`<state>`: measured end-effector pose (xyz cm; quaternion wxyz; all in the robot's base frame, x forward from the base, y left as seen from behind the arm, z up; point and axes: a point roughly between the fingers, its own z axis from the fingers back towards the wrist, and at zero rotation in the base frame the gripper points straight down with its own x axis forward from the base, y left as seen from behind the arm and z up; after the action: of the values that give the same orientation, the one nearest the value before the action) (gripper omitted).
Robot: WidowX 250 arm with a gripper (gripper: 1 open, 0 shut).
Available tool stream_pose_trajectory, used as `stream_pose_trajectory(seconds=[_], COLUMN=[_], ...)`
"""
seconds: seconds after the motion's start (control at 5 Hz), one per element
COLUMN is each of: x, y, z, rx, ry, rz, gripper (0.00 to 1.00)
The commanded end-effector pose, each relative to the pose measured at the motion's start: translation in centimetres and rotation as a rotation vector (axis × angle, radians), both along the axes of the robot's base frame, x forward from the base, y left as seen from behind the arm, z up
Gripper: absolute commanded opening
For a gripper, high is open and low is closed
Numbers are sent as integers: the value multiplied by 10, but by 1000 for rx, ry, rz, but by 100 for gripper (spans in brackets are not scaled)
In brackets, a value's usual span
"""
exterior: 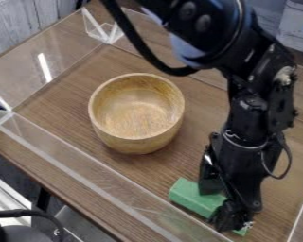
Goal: Put the green block in the brown bowl
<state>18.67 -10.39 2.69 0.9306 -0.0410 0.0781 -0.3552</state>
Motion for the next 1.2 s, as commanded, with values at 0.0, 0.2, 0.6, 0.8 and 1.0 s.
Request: stream_pose_trajectory(seconds=[0.0,0.2,0.6,0.8,1.0], x=[0,0,-5,-5,-4], y=[2,3,16,17,20], z=[-16,-20,-8,-5,8], rx=[-2,-6,-19,-20,-13], ry=[23,28,32,27,4], rz=[-4,-3,27,33,51], gripper=[100,100,0,0,0])
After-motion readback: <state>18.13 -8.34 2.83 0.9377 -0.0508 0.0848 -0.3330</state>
